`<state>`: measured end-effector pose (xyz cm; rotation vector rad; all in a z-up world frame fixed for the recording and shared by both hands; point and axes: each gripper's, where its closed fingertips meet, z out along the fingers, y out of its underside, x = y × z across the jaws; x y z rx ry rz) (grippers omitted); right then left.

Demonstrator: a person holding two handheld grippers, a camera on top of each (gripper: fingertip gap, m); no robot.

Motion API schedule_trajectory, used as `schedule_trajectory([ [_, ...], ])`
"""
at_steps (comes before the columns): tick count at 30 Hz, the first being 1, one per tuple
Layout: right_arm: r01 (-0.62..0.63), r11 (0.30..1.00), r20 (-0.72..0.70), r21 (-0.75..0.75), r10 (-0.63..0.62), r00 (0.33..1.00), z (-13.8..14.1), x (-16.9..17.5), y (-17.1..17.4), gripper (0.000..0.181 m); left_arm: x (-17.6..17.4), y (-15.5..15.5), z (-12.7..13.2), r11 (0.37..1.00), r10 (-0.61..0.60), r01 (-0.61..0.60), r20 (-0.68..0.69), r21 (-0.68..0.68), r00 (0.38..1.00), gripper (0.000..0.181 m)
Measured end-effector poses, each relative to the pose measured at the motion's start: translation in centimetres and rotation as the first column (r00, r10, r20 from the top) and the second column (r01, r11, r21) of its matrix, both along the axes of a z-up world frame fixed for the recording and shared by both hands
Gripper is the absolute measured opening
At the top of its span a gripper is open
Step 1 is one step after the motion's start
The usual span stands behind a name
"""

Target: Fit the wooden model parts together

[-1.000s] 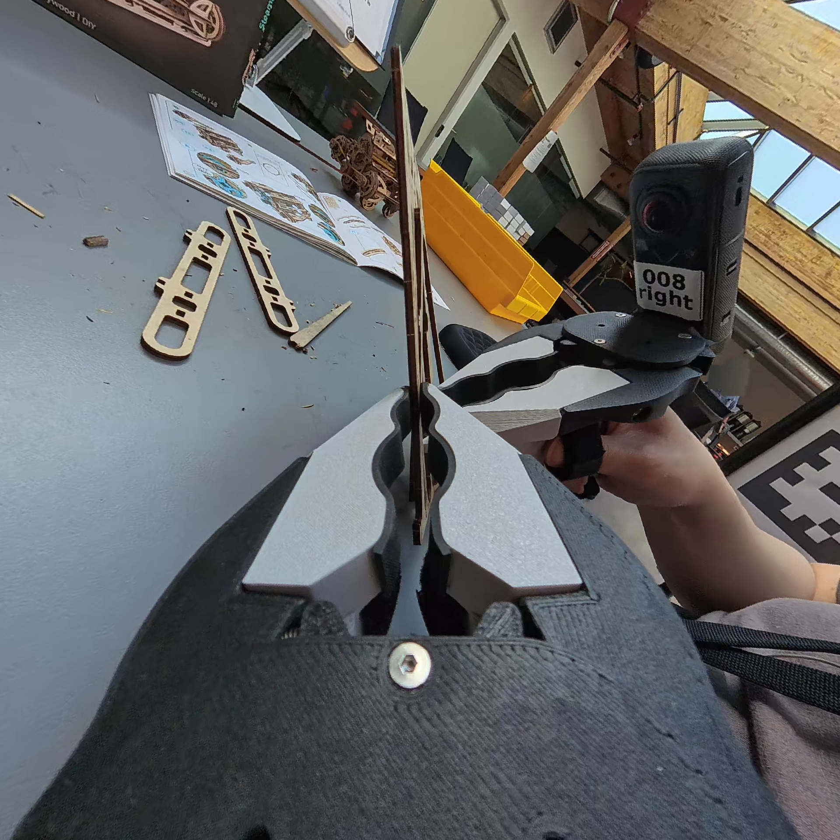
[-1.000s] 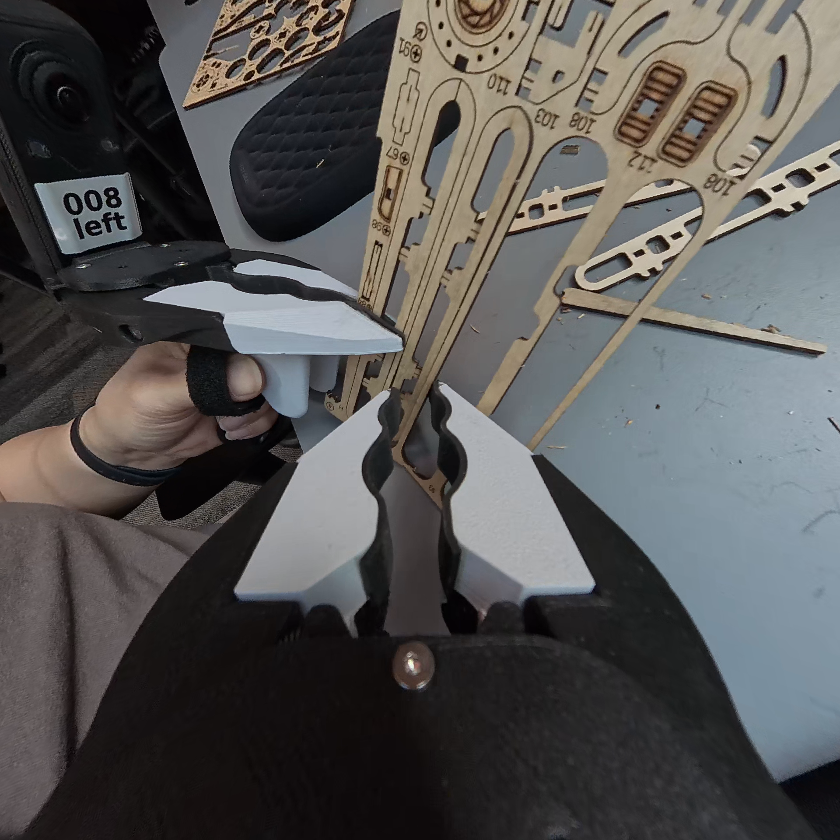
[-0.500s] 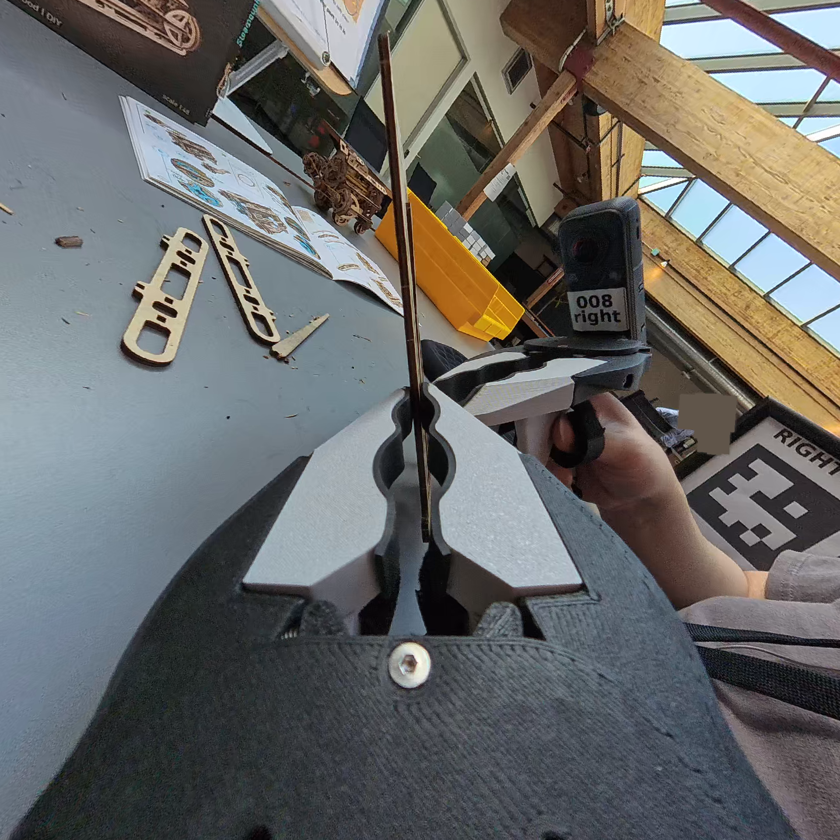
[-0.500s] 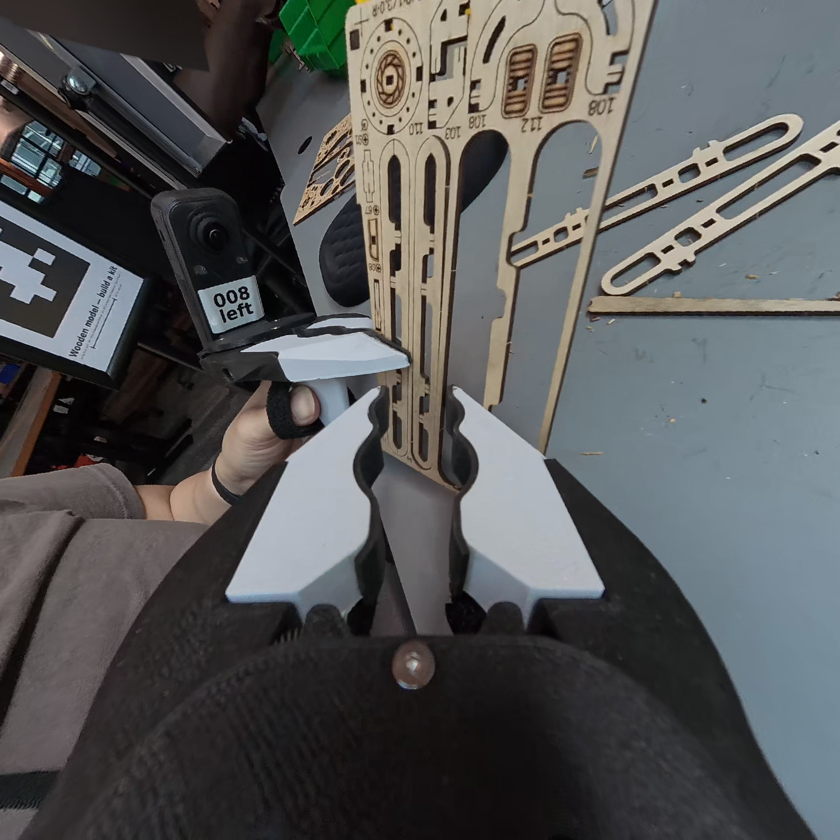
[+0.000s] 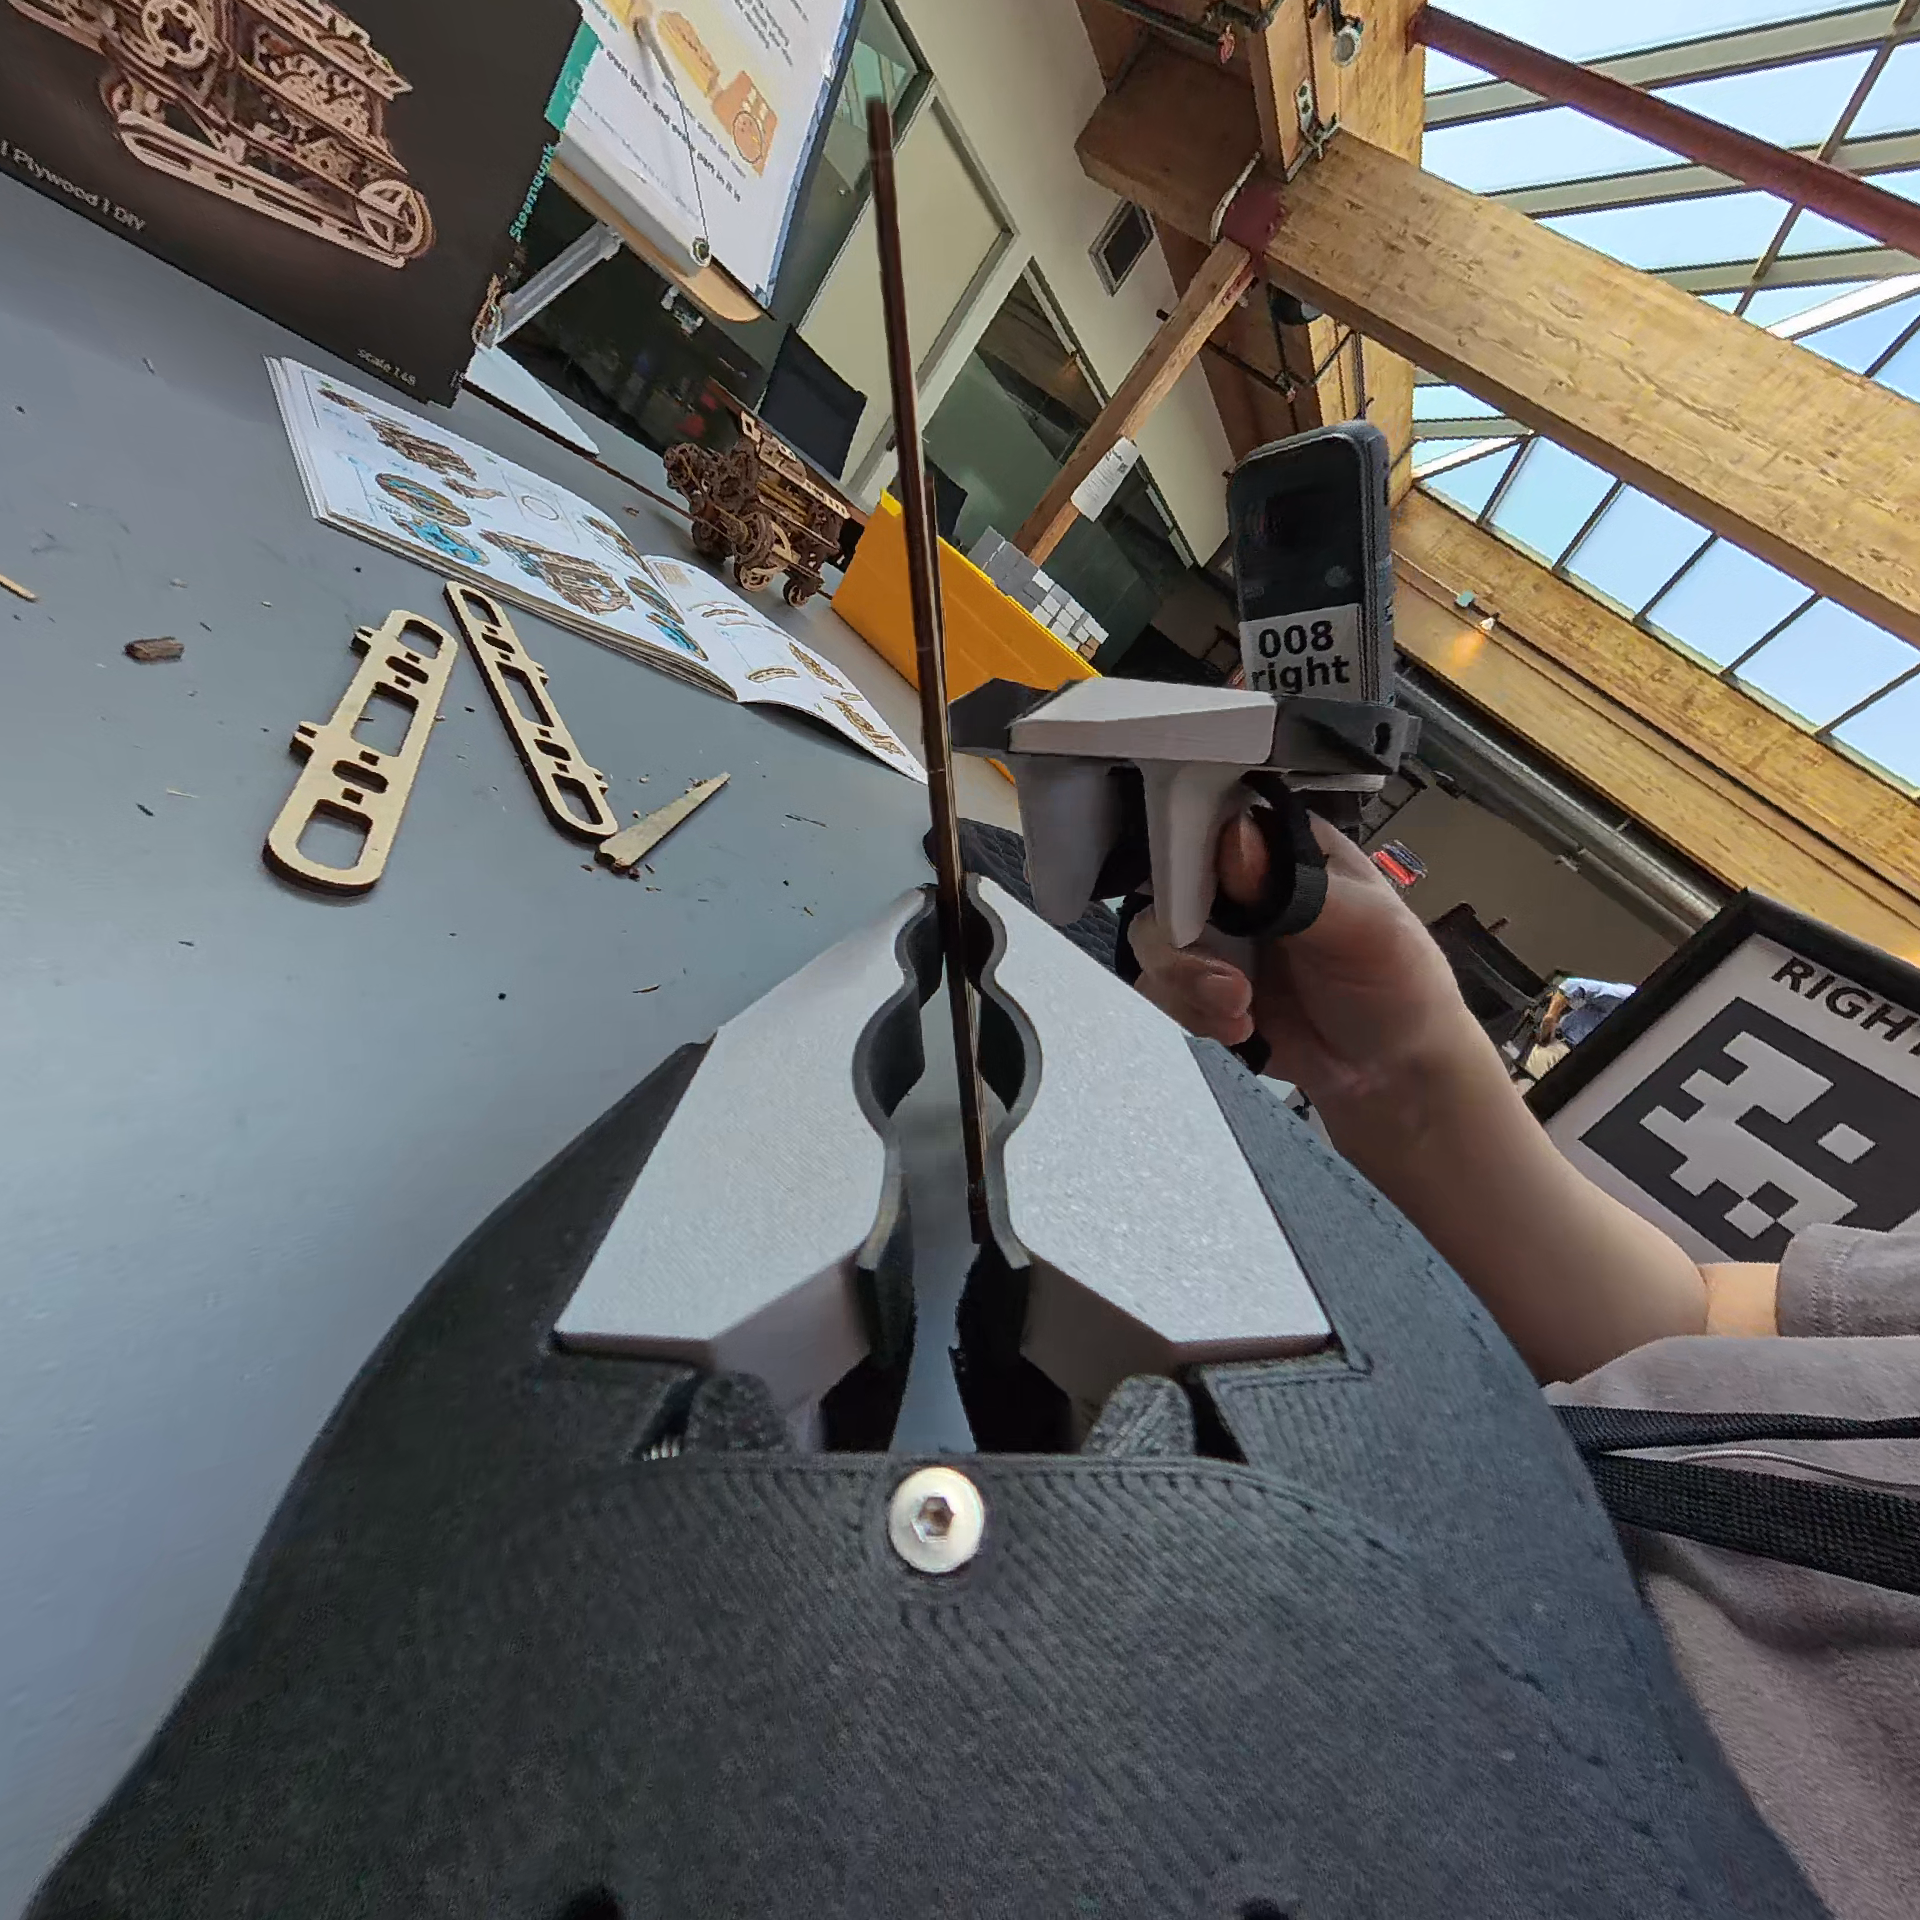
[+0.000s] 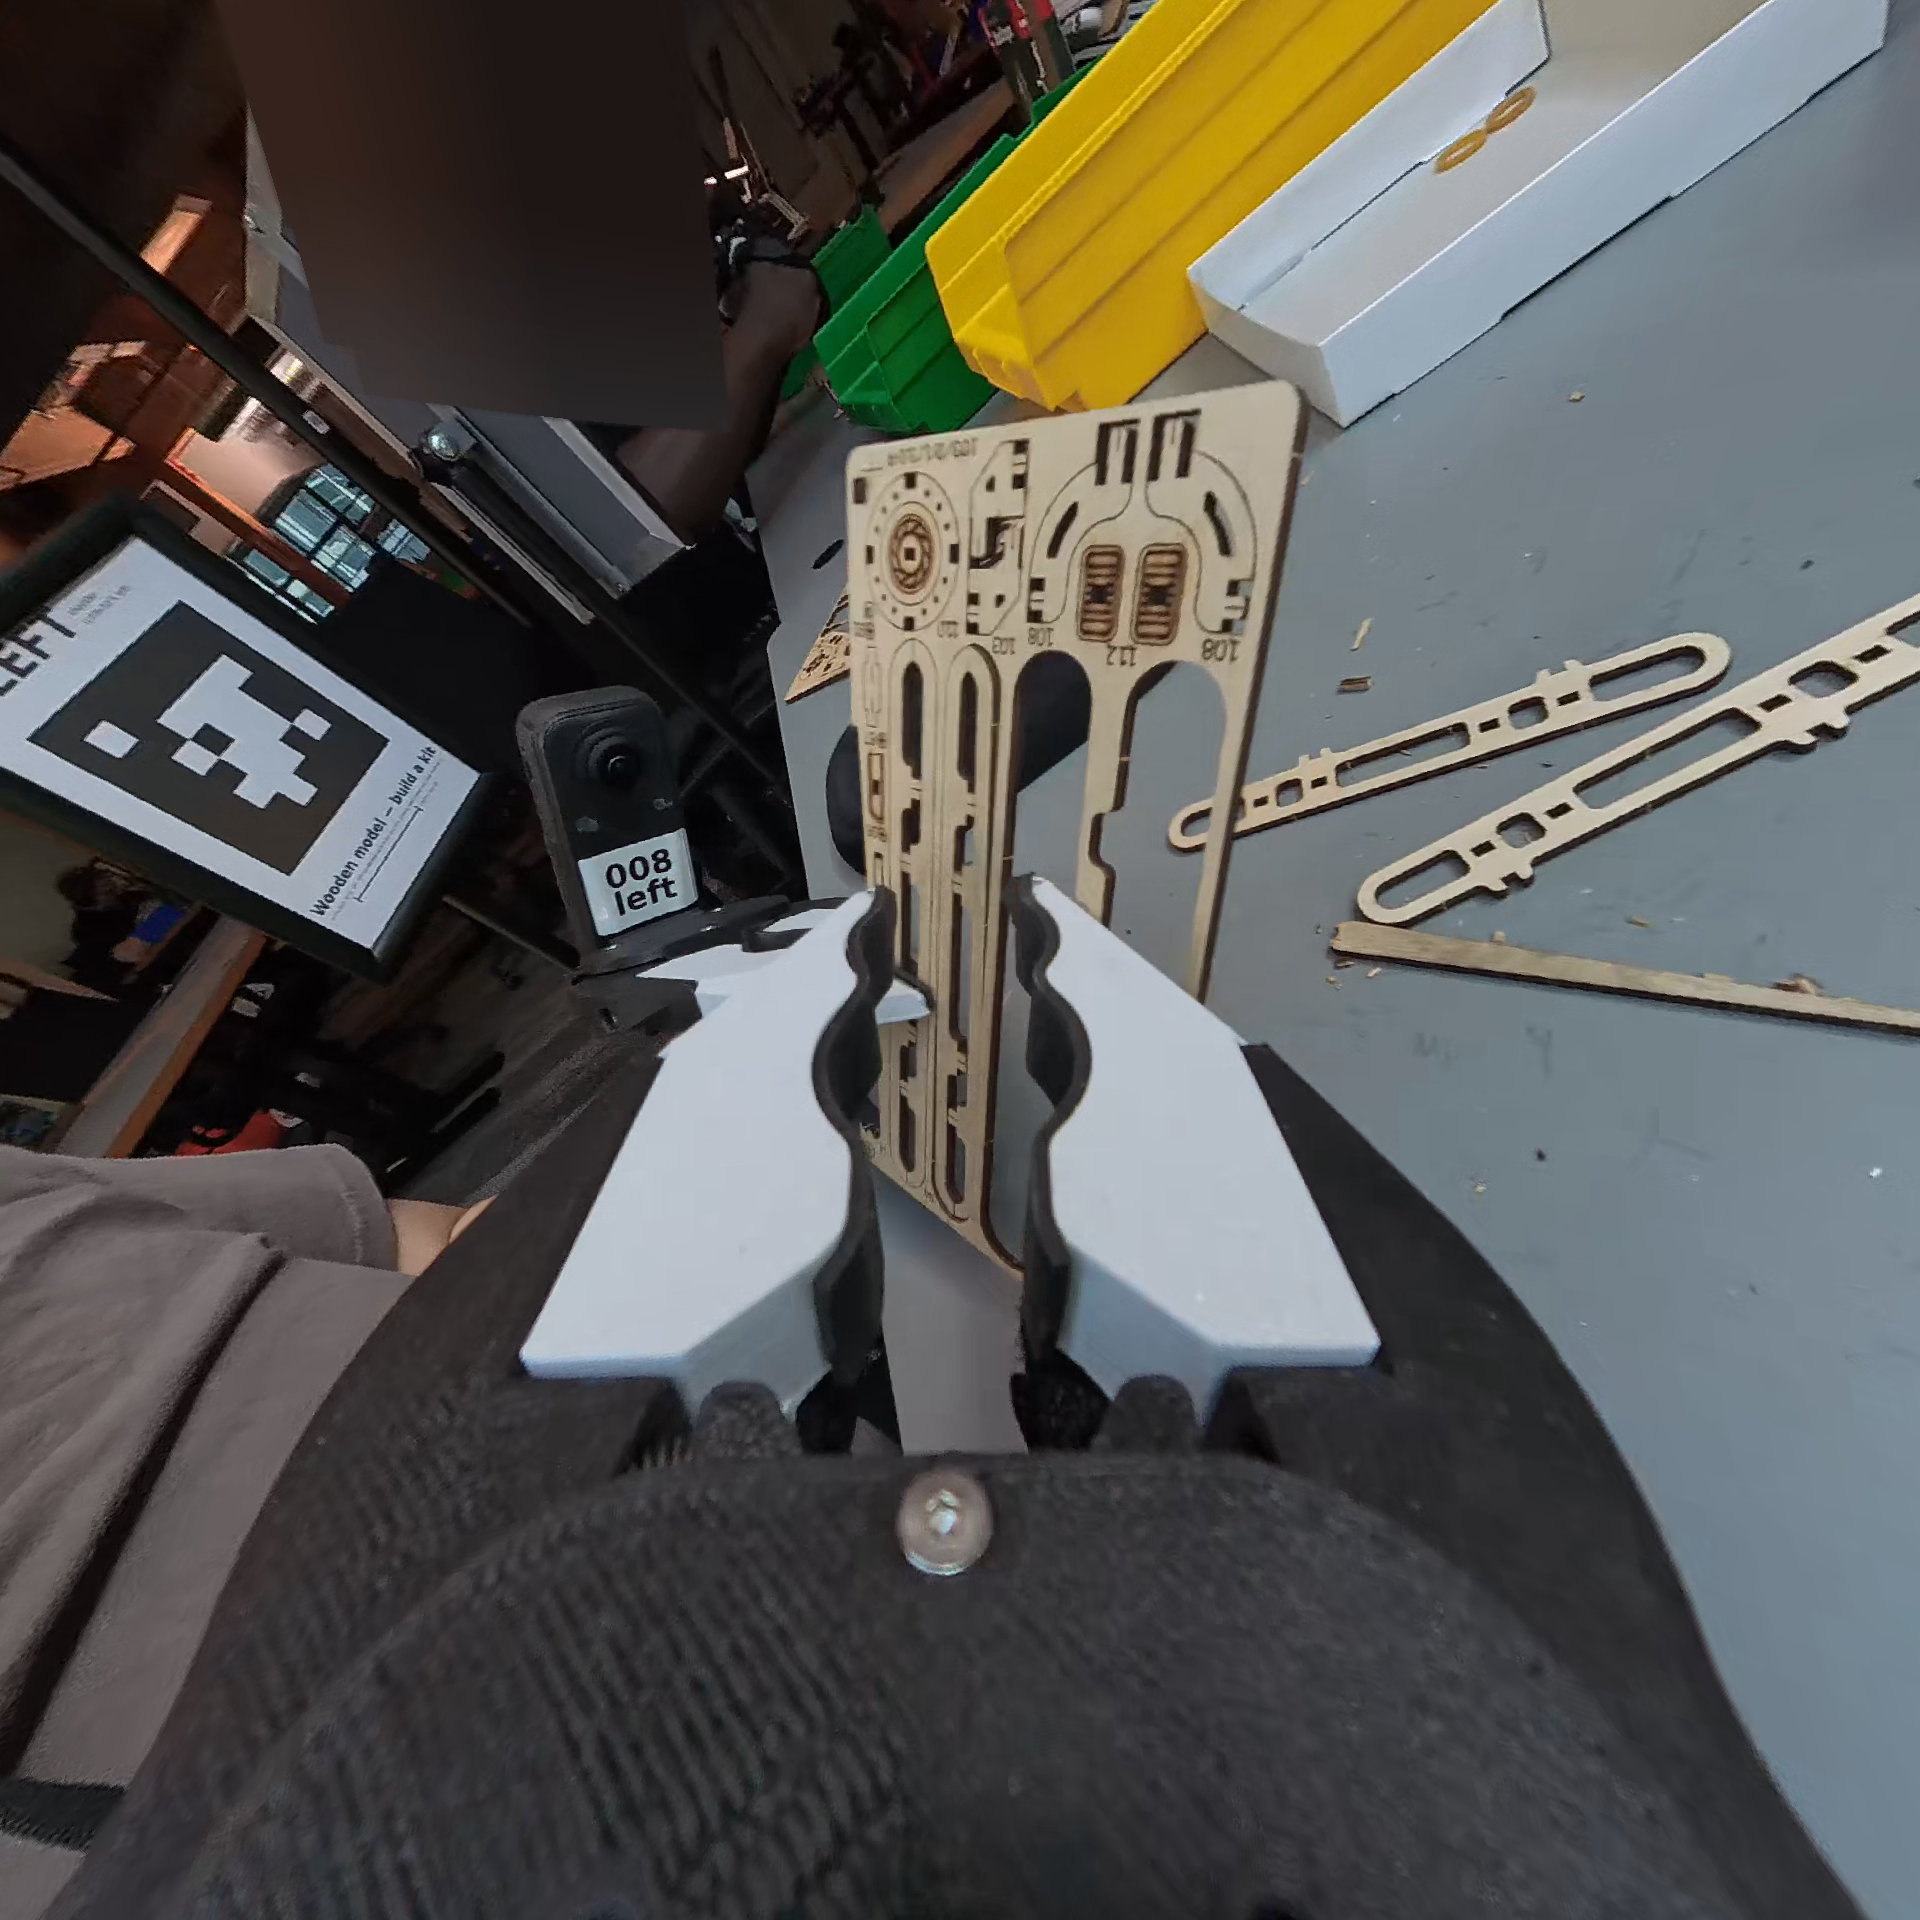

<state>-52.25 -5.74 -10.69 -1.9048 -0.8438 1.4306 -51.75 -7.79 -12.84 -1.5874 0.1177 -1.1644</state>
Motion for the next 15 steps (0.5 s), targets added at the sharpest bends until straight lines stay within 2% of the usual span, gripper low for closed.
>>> schedule_trajectory([
  [6,-0.008,0.999,0.058,0.038,0.005,0.998,-0.36,0.19,0.57,0.009,0.12,-0.08,-0.03,1.000,0.005,-0.004,-0.028,0.019,1.000,0.000],
  [9,-0.039,0.999,0.076,0.019,0.037,0.996,-0.52,-0.24,0.07,0.017,0.38,-0.06,-0.22,1.000,0.010,-0.009,-0.066,0.027,0.998,0.000],
  [10,-0.060,0.998,0.075,-0.012,0.061,0.995,-0.69,-0.50,-0.29,0.026,0.49,-0.10,-0.33,1.000,0.010,-0.007,-0.082,0.028,0.997,0.000],
  [11,-0.062,0.998,0.075,-0.034,0.064,0.995,-0.85,-0.59,-0.28,0.025,0.58,-0.16,-0.38,0.999,0.007,-0.004,-0.094,0.033,0.996,0.000],
  [12,-0.043,0.999,0.096,-0.018,0.044,0.994,-1.12,-0.49,0.03,0.014,0.57,-0.21,-0.38,0.999,0.006,-0.003,-0.097,0.036,0.995,0.000],
  [15,-0.051,0.999,0.079,0.012,0.050,0.996,-0.79,-0.62,-0.37,0.015,0.33,-0.36,-0.05,0.999,-0.012,0.013,-0.041,0.029,0.999,0.000],
])
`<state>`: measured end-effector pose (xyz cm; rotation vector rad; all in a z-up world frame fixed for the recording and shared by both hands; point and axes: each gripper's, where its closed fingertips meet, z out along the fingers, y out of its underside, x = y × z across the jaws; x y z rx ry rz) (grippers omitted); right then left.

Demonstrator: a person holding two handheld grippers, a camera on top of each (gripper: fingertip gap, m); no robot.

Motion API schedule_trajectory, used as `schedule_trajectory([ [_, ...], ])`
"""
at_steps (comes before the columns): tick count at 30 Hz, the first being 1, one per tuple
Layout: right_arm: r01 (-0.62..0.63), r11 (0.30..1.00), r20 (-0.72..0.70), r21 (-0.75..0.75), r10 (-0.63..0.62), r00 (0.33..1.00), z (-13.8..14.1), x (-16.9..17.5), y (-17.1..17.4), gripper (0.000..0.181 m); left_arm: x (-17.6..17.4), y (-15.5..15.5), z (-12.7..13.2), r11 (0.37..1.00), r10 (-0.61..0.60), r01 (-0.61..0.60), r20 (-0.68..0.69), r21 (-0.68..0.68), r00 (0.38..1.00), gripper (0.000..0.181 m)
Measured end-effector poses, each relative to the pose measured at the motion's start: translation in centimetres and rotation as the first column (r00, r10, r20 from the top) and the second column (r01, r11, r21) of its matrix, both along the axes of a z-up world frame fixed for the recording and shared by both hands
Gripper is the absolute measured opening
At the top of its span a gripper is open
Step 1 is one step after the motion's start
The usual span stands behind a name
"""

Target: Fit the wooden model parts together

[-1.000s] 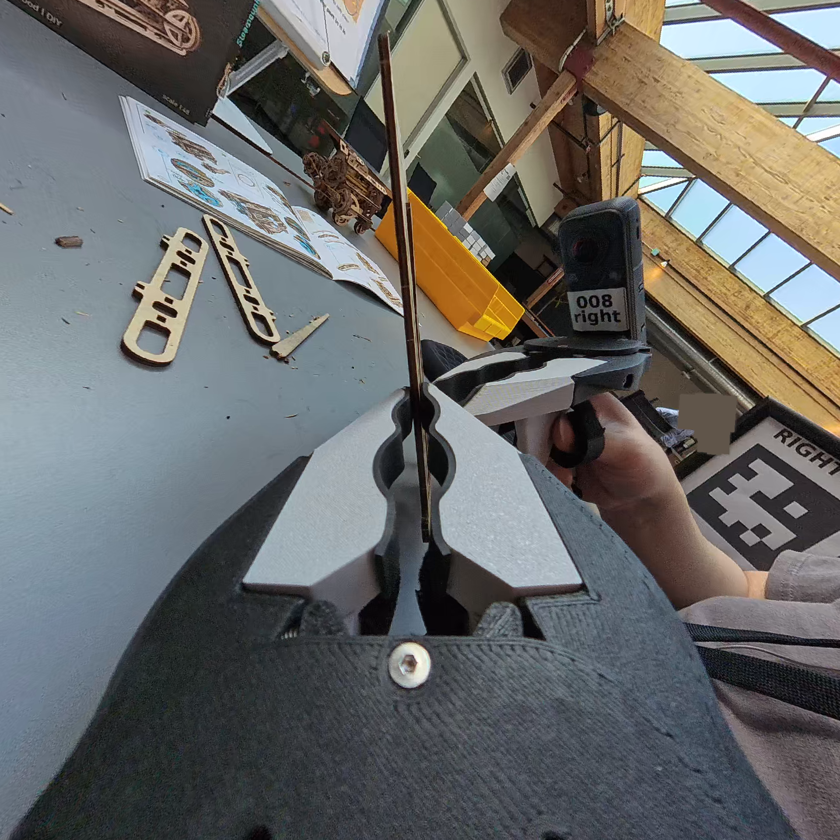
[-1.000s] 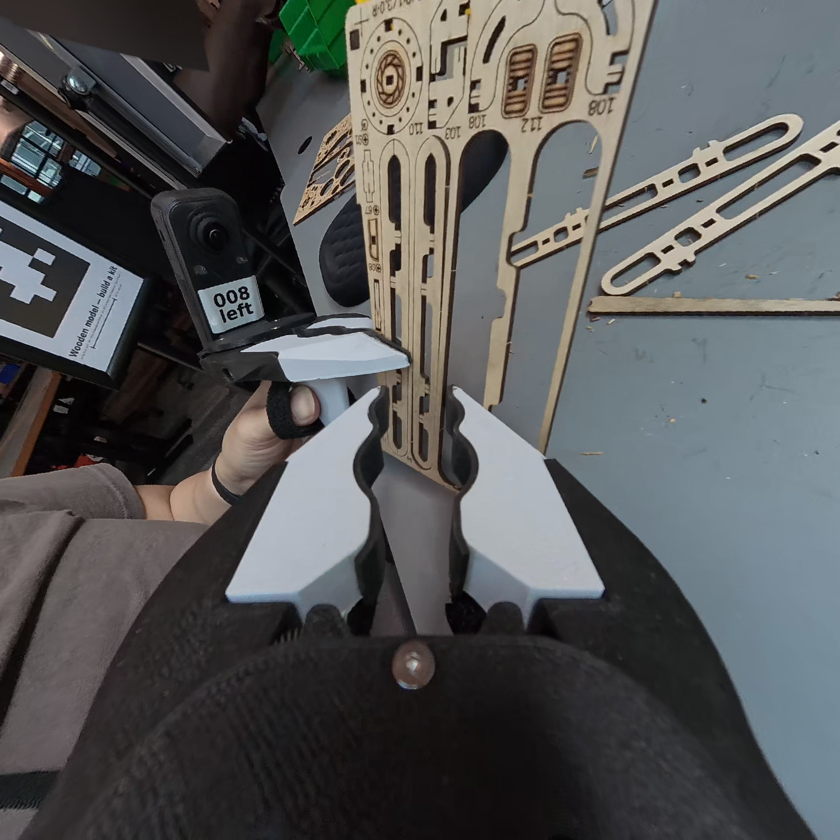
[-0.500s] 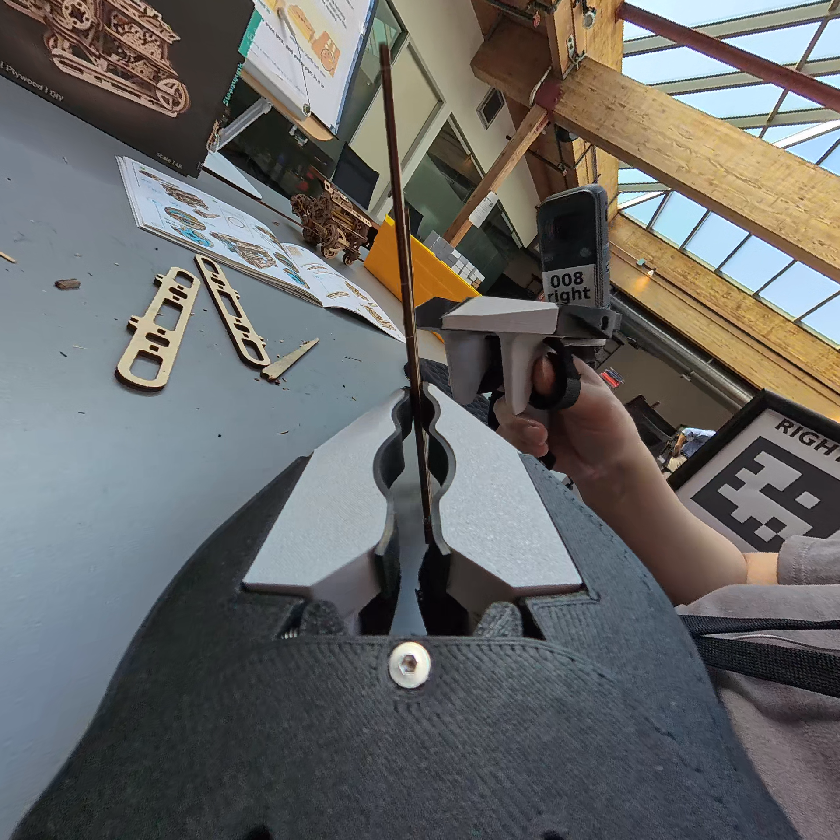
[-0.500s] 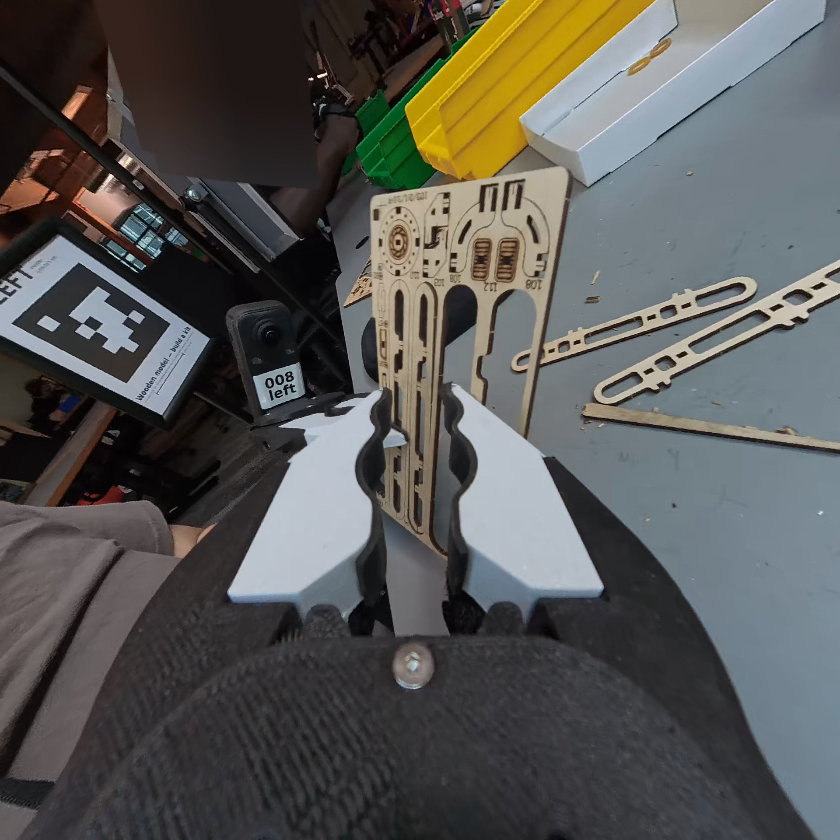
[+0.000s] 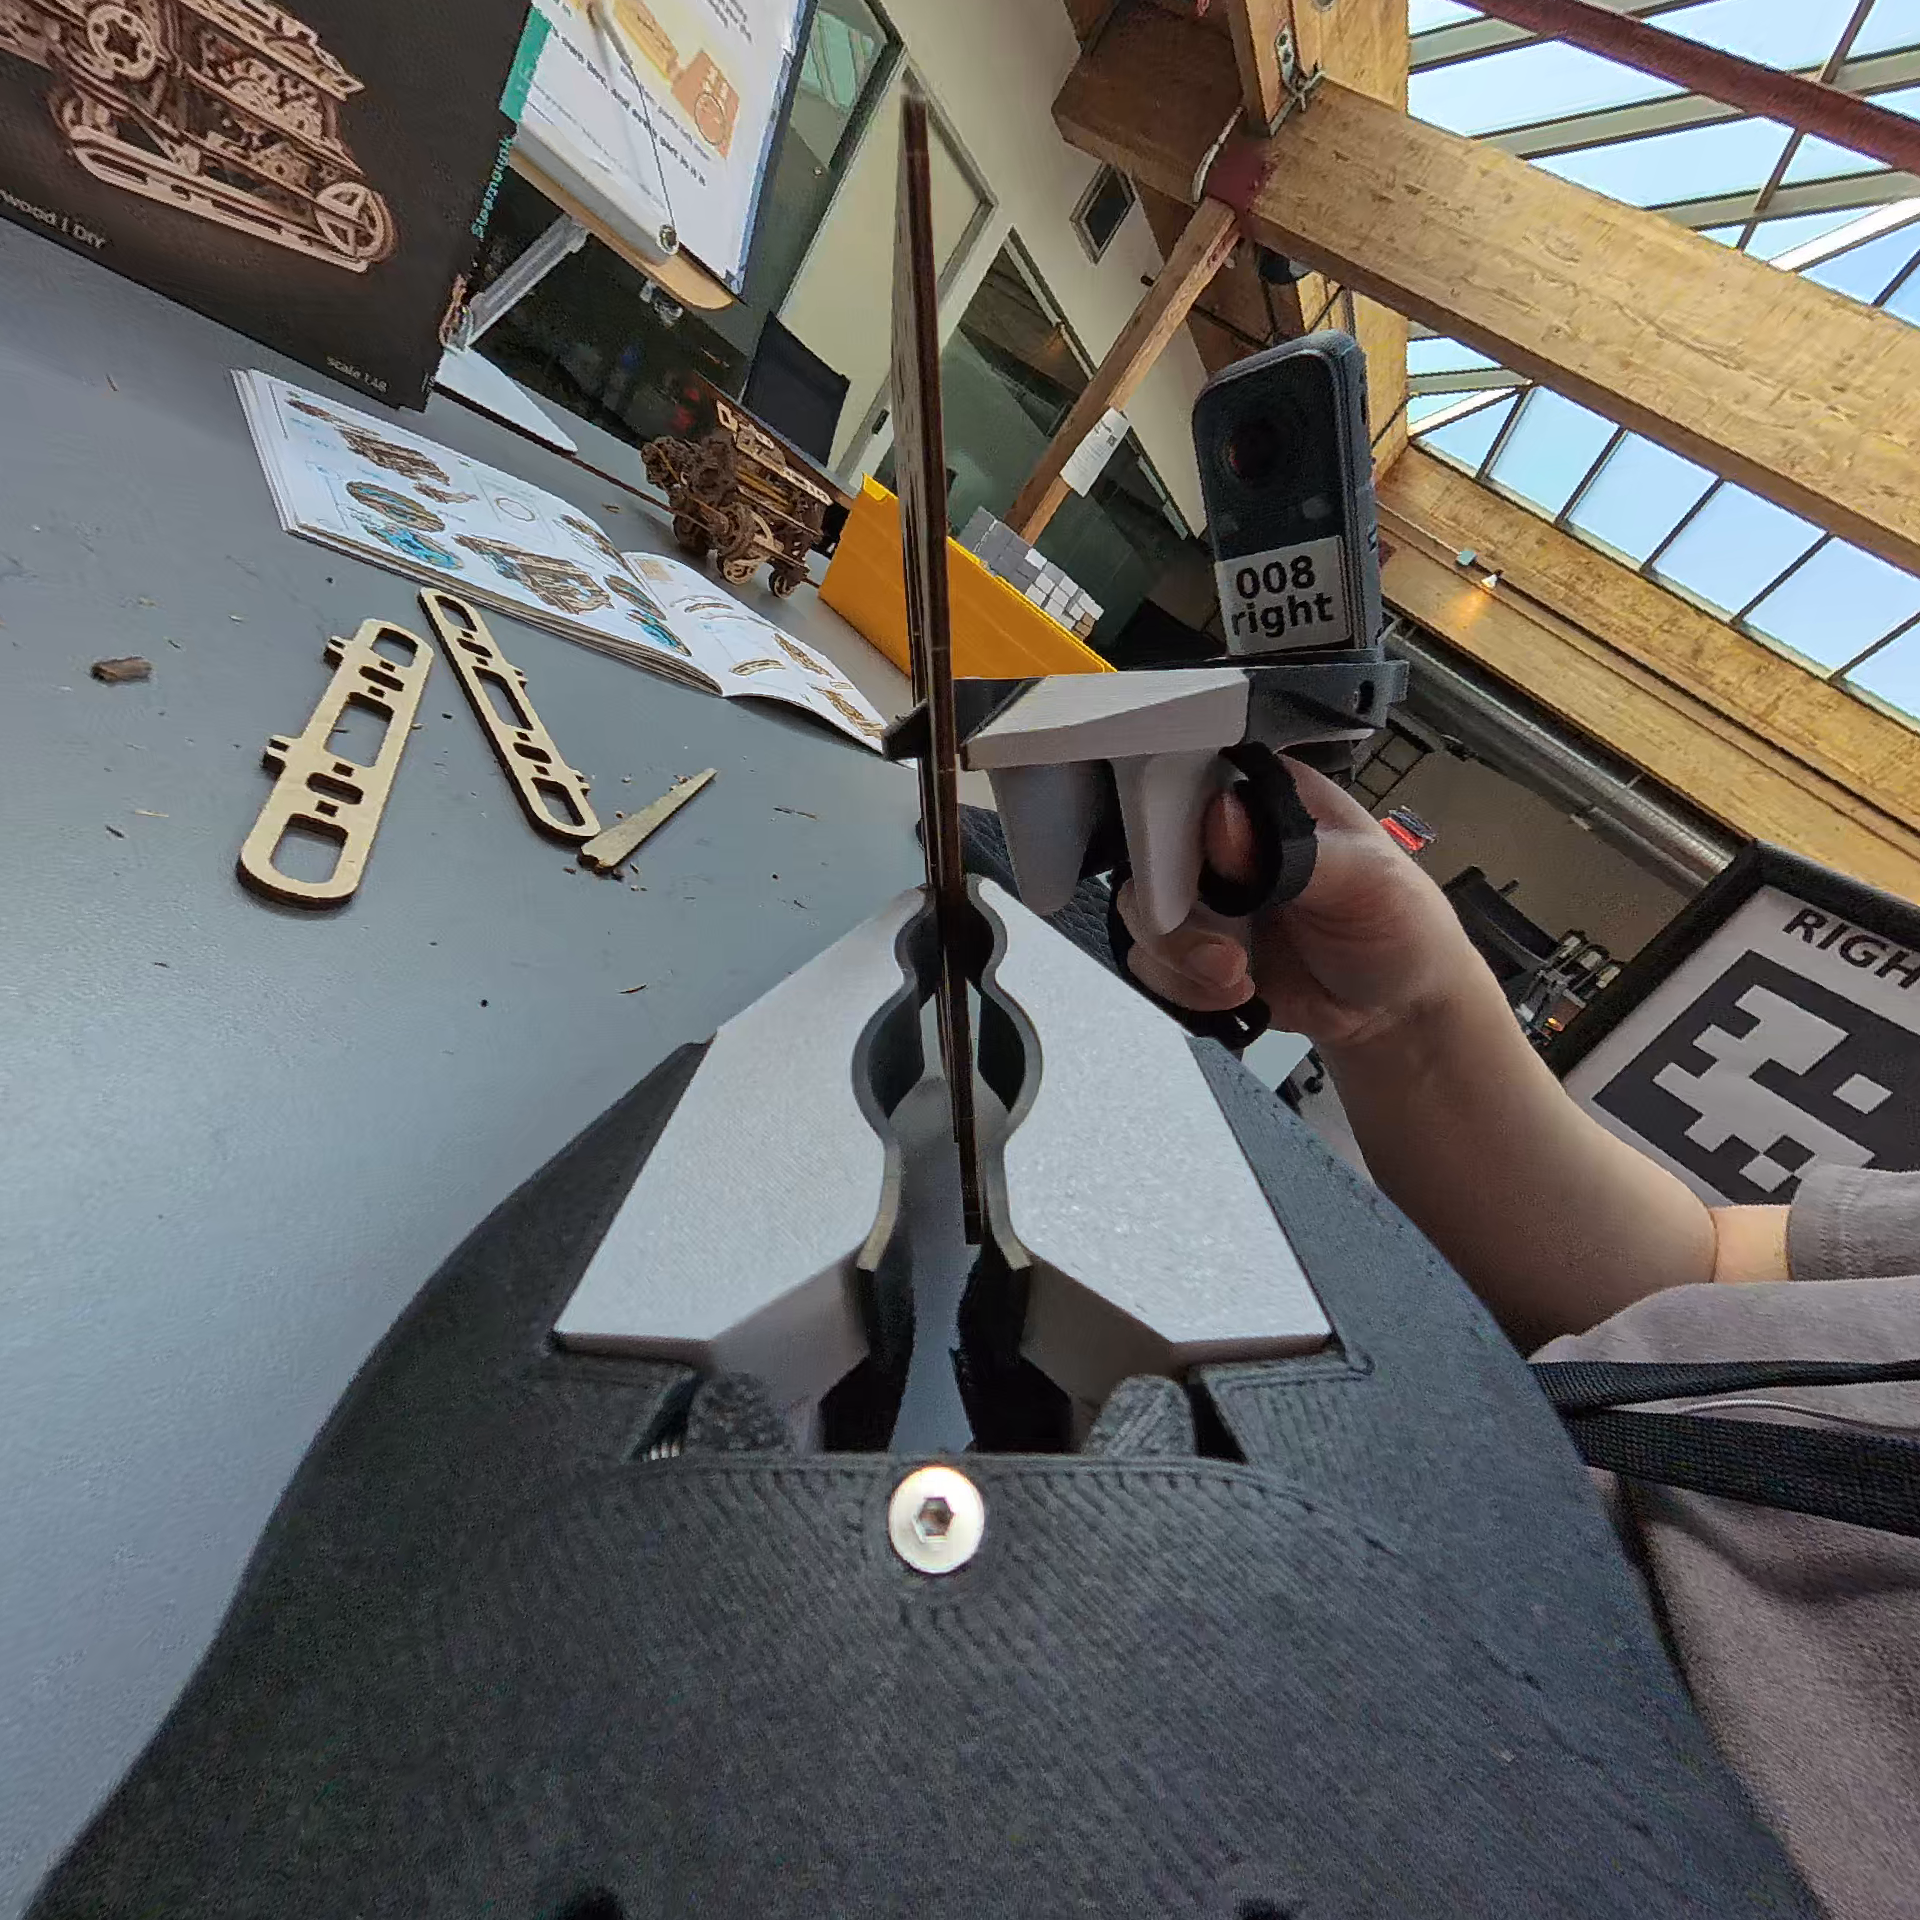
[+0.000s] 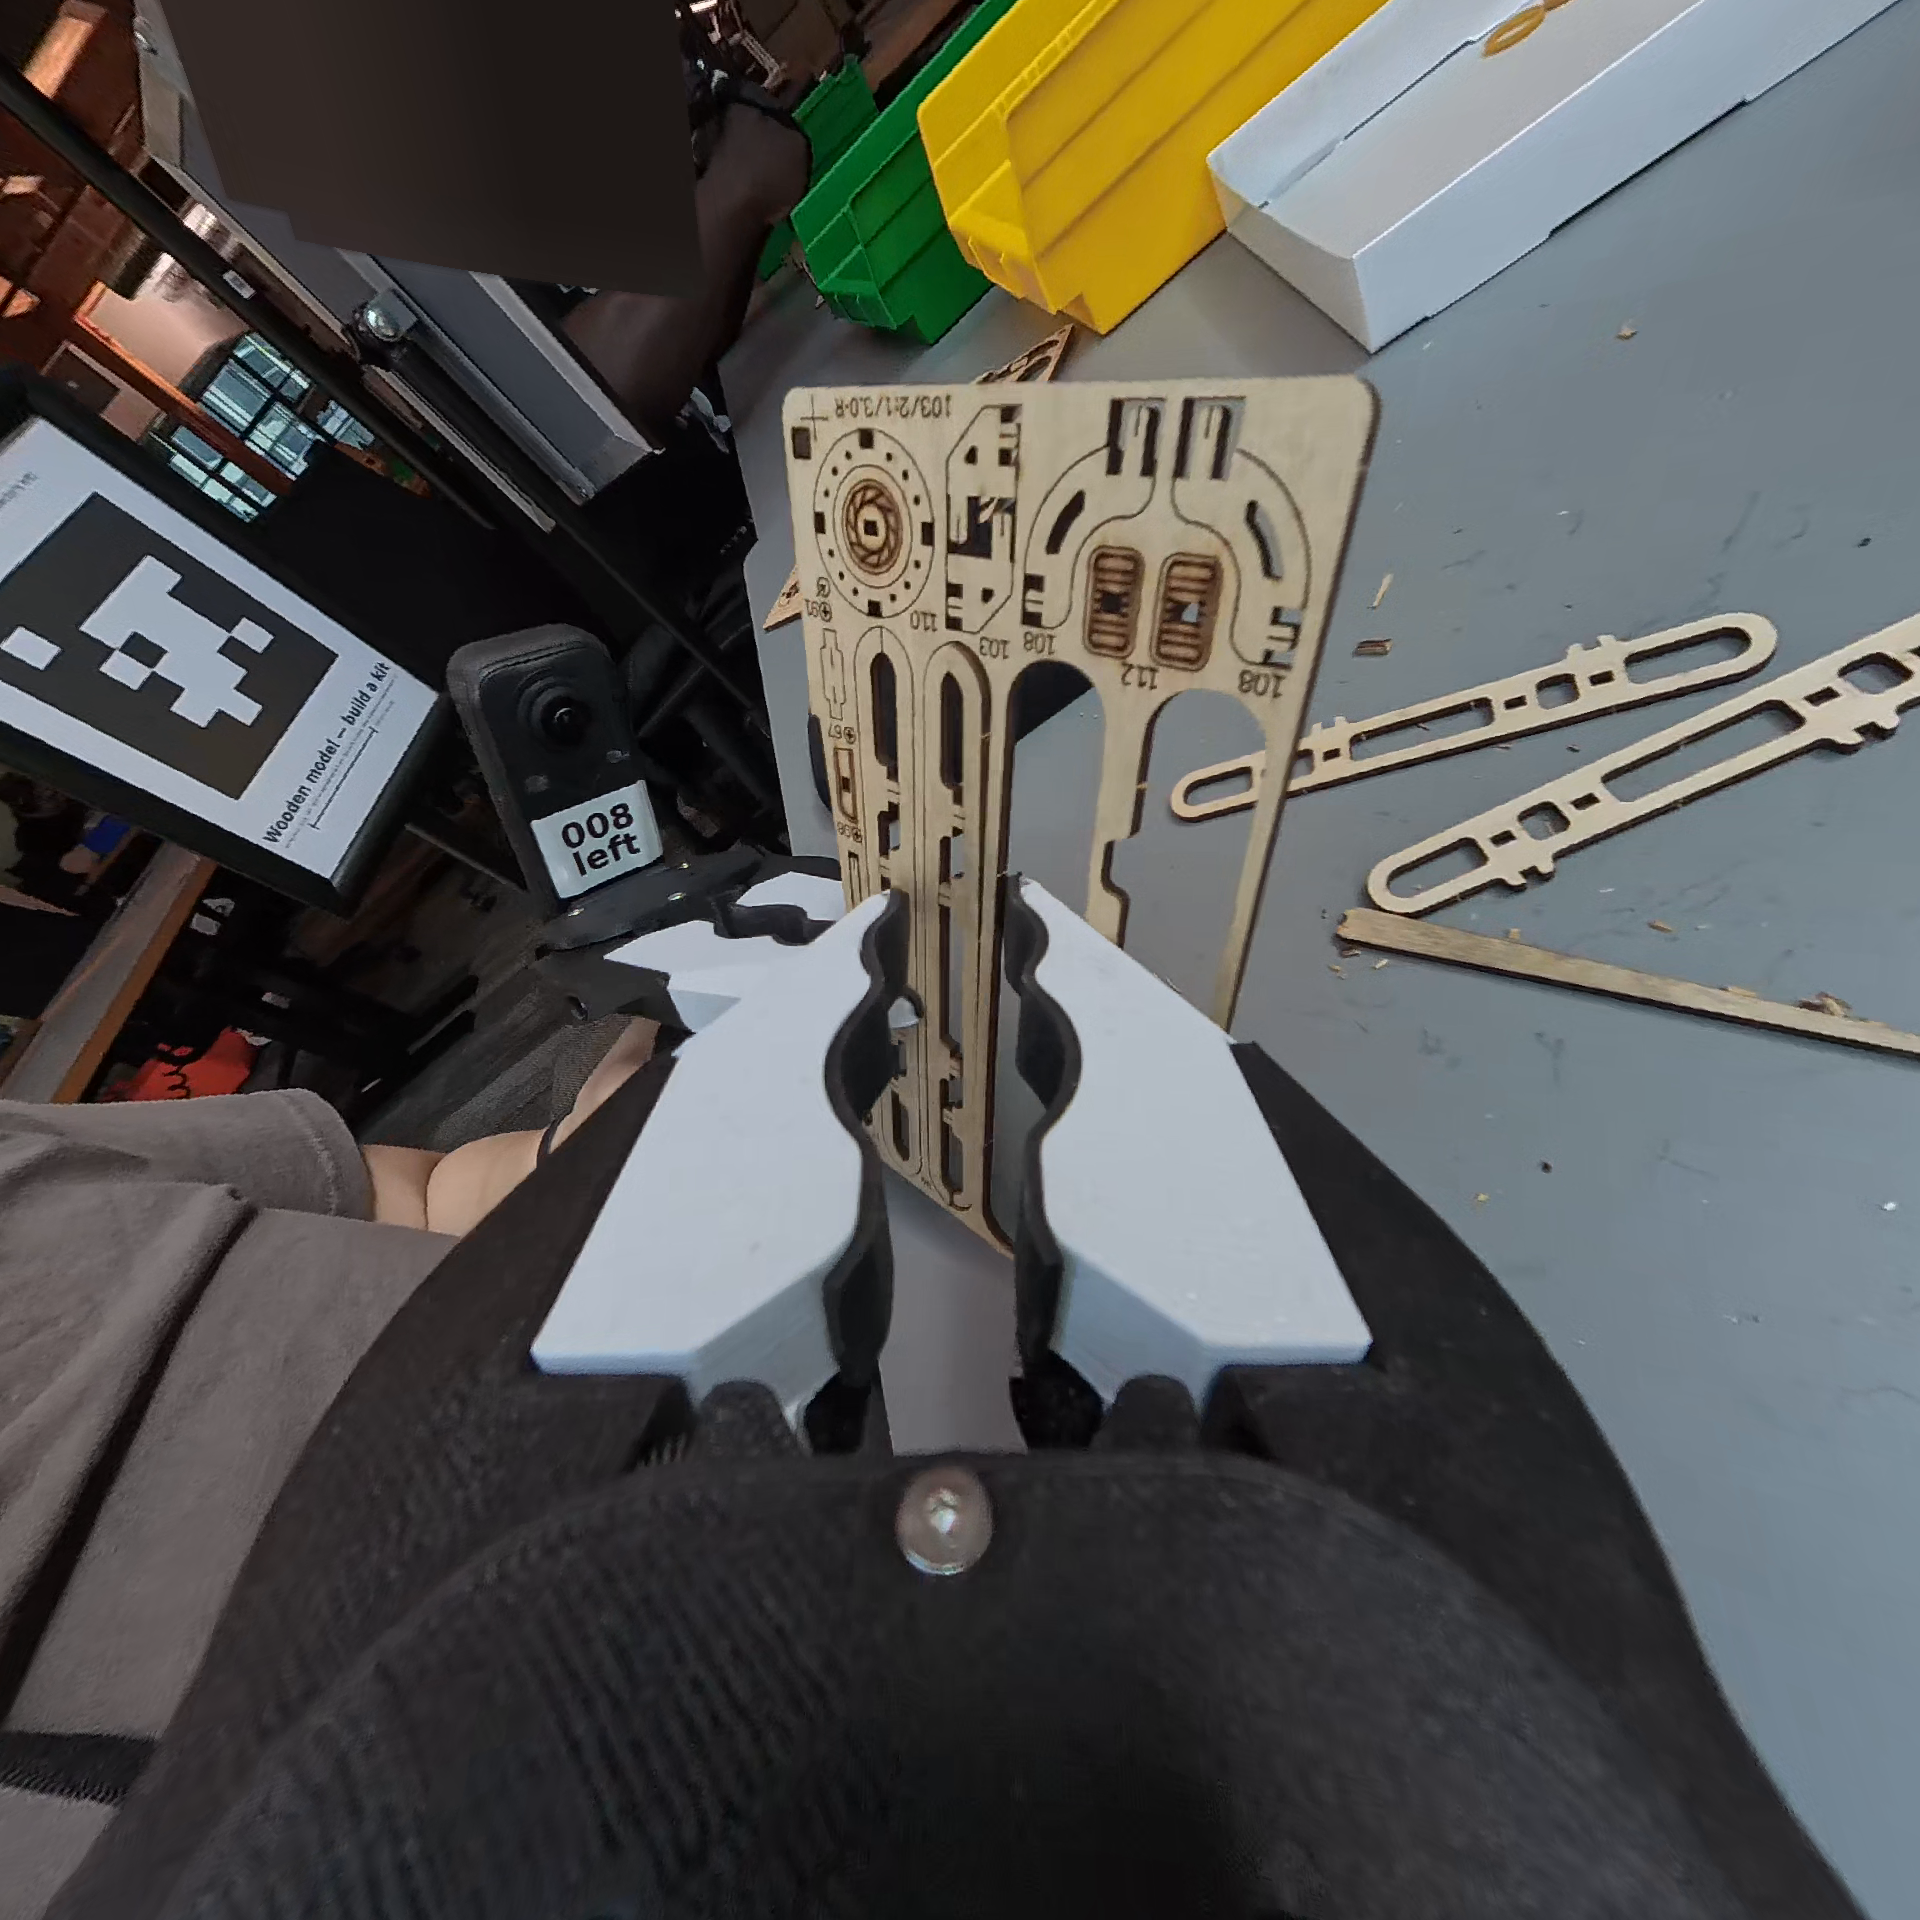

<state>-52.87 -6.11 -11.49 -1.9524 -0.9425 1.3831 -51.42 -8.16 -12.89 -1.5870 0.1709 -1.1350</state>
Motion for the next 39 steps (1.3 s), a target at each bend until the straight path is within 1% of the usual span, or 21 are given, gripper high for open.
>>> schedule_trajectory([
  [2,-0.009,0.999,-0.015,-0.035,0.008,1.000,-0.1,0.2,0.1,0.011,0.2,-0.1,-0.1,1.000,-0.024,0.024,0.007,-0.010,1.000,0.000],
  [4,-0.013,0.998,-0.030,-0.065,0.011,0.999,-0.2,0.3,0.1,0.011,0.3,-0.2,-0.1,1.000,-0.021,0.021,-0.012,0.000,1.000,0.000],
  [8,-0.011,0.996,-0.067,-0.093,0.005,0.998,-0.2,0.5,0.2,0.011,0.4,-0.3,0.2,0.998,-0.067,0.068,0.021,-0.020,0.998,0.004],
  [10,-0.014,0.993,-0.104,-0.115,0.002,0.995,0.1,0.5,0.1,0.011,0.3,-0.2,0.7,0.995,-0.096,0.098,0.057,-0.031,0.994,0.009],
  [12,-0.030,0.992,-0.111,-0.126,0.016,0.994,-0.1,0.6,-0.3,0.011,-0.2,0.0,1.6,0.994,-0.100,0.104,0.087,-0.034,0.991,0.015],
  [13,-0.029,0.992,-0.109,-0.125,0.015,0.994,-0.3,0.6,-0.4,0.011,-0.4,0.2,2.0,0.995,-0.095,0.098,0.073,-0.030,0.993,0.013],
  [16,-0.010,0.992,-0.128,-0.124,-0.006,0.992,-0.3,0.7,-0.4,0.011,-0.4,0.7,2.0,0.995,-0.098,0.097,-0.045,-0.014,0.994,0.011],
  [17,-0.012,0.992,-0.133,-0.128,-0.005,0.991,-0.2,0.8,-0.4,0.011,-0.3,0.7,2.2,0.995,-0.103,0.103,-0.057,-0.007,0.993,0.010],
  [22,-0.011,0.990,-0.135,-0.139,-0.008,0.991,-0.3,1.1,-0.3,0.012,0.2,0.7,2.1,0.989,-0.148,0.147,-0.062,-0.018,0.987,0.006],
  [23,-0.018,0.988,-0.143,-0.152,-0.004,0.990,-0.3,1.1,-0.4,0.013,0.2,0.6,2.0,0.988,-0.152,0.150,-0.064,-0.023,0.986,0.006],
  [24,-0.039,0.984,-0.165,-0.172,0.010,0.986,-0.2,1.0,-0.6,0.019,0.1,0.6,1.9,0.988,-0.152,0.150,-0.067,-0.026,0.986,0.006],
  [25,-0.053,0.978,-0.181,-0.201,0.016,0.983,-0.2,1.0,-0.8,0.022,0.1,0.6,1.9,0.988,-0.152,0.151,-0.069,-0.026,0.986,0.006],
  [27,-0.041,0.975,-0.182,-0.219,0.000,0.983,-0.5,1.0,-0.6,0.010,0.1,0.4,2.0,0.987,-0.158,0.156,-0.074,-0.028,0.985,0.006],
  [32,-0.045,0.973,-0.193,-0.226,0.001,0.981,-0.5,0.8,-0.6,0.011,0.0,0.4,2.0,0.988,-0.153,0.150,-0.082,-0.038,0.985,0.009],
  [34,-0.048,0.973,-0.205,-0.225,0.001,0.979,-0.3,0.7,-0.7,0.011,-0.1,0.4,2.1,0.988,-0.151,0.148,-0.080,-0.048,0.985,0.014],
  [36,-0.042,0.975,-0.204,-0.219,-0.003,0.979,-0.2,0.7,-0.7,0.011,0.0,0.4,2.2,0.988,-0.151,0.147,-0.093,-0.051,0.984,0.009],
  [39,-0.025,0.984,-0.184,-0.178,-0.008,0.983,-0.3,0.7,-0.5,0.011,0.0,0.6,1.8,0.990,-0.138,0.131,-0.135,-0.059,0.981,0.008],
])
